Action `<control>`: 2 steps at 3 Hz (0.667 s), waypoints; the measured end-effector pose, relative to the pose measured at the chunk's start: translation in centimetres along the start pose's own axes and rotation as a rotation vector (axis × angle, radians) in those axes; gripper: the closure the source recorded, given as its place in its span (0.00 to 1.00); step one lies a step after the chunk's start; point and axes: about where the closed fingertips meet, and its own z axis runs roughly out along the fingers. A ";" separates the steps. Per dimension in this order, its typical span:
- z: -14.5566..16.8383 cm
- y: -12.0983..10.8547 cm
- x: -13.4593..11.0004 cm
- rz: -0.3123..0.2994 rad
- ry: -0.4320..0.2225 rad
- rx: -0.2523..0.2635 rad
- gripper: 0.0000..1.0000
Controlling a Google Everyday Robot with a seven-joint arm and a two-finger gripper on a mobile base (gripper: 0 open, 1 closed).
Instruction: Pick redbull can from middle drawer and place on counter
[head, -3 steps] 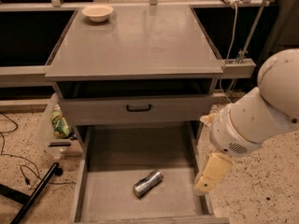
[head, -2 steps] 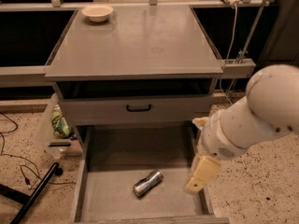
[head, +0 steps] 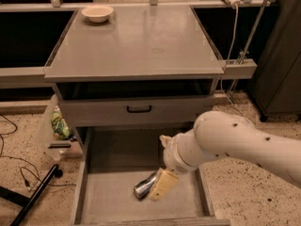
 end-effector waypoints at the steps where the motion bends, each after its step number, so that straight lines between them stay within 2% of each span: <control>1: 0.0 -1.9 -0.9 0.001 -0.035 0.072 0.00; 2: 0.0 -1.9 -0.9 0.001 -0.035 0.072 0.00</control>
Offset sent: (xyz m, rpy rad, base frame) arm 0.0190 0.0031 0.0056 0.0242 -0.0651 -0.0357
